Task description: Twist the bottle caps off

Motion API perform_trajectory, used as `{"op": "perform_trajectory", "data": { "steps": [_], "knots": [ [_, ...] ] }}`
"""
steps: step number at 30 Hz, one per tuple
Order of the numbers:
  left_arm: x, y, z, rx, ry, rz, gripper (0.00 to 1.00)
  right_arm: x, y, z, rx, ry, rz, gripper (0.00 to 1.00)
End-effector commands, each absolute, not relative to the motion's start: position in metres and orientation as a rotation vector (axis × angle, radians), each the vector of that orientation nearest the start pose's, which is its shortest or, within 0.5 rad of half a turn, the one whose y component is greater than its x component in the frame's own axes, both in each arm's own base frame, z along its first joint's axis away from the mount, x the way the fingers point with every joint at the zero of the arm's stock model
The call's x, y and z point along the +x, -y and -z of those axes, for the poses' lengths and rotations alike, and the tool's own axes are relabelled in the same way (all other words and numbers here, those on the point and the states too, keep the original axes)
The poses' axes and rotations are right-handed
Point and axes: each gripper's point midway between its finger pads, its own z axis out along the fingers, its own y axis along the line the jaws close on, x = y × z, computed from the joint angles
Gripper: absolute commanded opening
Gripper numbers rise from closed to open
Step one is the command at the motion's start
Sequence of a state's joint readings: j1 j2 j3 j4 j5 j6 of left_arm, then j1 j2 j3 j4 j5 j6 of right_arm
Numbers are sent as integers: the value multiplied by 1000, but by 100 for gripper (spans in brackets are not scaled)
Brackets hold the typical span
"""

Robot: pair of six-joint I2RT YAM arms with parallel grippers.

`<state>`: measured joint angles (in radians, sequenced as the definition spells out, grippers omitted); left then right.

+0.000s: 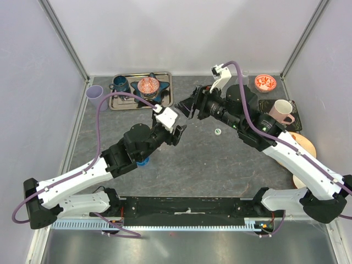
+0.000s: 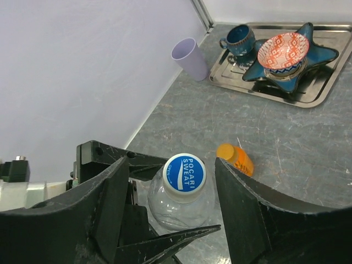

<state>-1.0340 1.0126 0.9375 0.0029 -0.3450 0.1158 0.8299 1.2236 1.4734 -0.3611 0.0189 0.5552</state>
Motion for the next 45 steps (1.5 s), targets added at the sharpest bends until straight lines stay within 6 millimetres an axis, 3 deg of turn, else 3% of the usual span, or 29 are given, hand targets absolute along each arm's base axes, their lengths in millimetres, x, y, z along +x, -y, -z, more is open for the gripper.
{"op": "perform_trajectory", "data": {
  "steps": [1,14,17,19,23,25,28,32,38,45],
  "knots": [
    [244,278,-339,633,-1453,397,39,252,-313,-421,-237,-1753,-1048,69],
    [242,279,-338,631,-1446,402,39,253,-314,-411,-237,-1766,-1041,45],
    [241,278,-340,625,-1442,409,39,252,-313,-410,-243,-1766,-1038,32],
    [240,277,-342,623,-1436,417,39,250,-310,-411,-246,-1760,-1035,15],
    [231,282,-345,650,-1410,480,39,246,-304,-417,-273,-1731,-1020,1],
    [223,284,-352,656,-1380,532,39,244,-301,-421,-295,-1709,-1005,0],
    [201,295,-358,734,-1337,682,38,232,-301,-434,-394,-1649,-1024,0],
    [154,311,-371,955,-1239,1039,38,212,-297,-457,-521,-1543,-1045,0],
    [98,309,-381,1249,-1162,1555,39,189,-292,-472,-675,-1440,-1057,0],
    [76,301,-381,1419,-1123,1825,39,134,-291,-487,-958,-1238,-1162,0]
  ]
}}
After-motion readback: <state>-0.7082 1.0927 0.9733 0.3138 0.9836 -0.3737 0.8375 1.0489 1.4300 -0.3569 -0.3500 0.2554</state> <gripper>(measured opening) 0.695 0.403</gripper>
